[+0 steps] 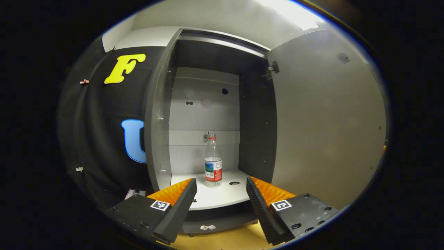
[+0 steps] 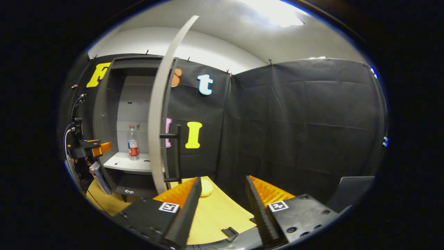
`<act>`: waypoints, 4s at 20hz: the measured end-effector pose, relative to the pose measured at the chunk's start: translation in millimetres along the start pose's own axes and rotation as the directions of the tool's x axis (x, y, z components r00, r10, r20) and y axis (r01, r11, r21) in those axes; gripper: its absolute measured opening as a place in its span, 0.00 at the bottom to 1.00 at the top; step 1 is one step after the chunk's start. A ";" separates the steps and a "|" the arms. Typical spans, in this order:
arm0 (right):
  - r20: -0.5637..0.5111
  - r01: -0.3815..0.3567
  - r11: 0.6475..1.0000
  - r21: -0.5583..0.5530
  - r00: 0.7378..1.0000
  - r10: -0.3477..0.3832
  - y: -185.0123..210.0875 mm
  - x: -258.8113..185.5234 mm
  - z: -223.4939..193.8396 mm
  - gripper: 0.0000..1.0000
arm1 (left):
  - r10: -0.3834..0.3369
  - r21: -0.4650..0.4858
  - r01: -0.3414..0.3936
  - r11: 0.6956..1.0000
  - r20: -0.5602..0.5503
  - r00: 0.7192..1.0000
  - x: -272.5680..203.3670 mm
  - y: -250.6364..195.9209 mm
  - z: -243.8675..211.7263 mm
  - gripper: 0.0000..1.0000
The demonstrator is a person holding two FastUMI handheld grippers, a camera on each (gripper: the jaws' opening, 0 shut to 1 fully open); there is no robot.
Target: Open the cabinet door with the right hand, grasp the bottle in the cabinet with the left hand and place it on the coaster, then close the cabinet door with the right hand.
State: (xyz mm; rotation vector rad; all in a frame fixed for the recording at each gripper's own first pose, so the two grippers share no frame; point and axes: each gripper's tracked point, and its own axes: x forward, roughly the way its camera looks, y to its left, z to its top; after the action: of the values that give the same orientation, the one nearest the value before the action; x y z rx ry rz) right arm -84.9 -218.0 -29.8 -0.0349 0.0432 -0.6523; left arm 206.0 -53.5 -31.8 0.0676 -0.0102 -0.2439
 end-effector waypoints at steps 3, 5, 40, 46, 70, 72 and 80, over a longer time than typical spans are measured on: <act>0.029 0.068 0.998 0.007 0.997 -0.068 -31.0 40.8 3.7 0.96 | 0.038 -0.002 -0.038 0.999 -0.009 0.999 56.3 5.8 -6.0 0.91; 0.054 0.098 0.995 -0.003 0.994 -0.098 -47.6 74.8 6.0 0.99 | 0.071 -0.004 -0.071 0.997 -0.015 0.997 94.8 9.2 -9.5 0.90; 0.183 0.077 0.996 0.032 0.980 -0.082 -31.4 8.6 31.7 0.97 | 0.010 0.027 -0.011 1.000 0.009 1.000 0.5 7.0 2.3 0.76; 0.223 0.001 1.000 0.005 0.975 -0.002 29.4 -62.3 47.8 0.97 | -0.027 0.040 0.028 0.999 -0.039 0.999 -83.9 22.4 -39.4 0.76; 0.022 -0.599 0.792 -0.119 0.796 0.605 276.6 -69.5 -78.6 0.95 | 0.148 0.010 -0.148 0.989 -0.047 0.988 -227.6 48.2 -340.0 0.77; 0.007 -0.633 0.772 -0.060 0.773 0.634 292.1 -73.3 -85.4 0.95 | 0.146 0.018 -0.145 0.989 -0.050 0.988 -228.3 49.7 -351.6 0.77; -0.027 -0.633 0.773 -0.048 0.774 0.633 305.3 -64.0 -98.1 0.96 | 0.140 -0.006 -0.141 0.990 -0.089 0.986 -226.9 52.1 -381.2 0.80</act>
State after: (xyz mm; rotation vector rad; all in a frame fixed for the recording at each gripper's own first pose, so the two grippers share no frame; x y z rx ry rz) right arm 44.3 61.4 -140.0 -0.0669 0.0779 0.0343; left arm 5.4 76.8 -409.0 0.0651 0.0748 -0.0995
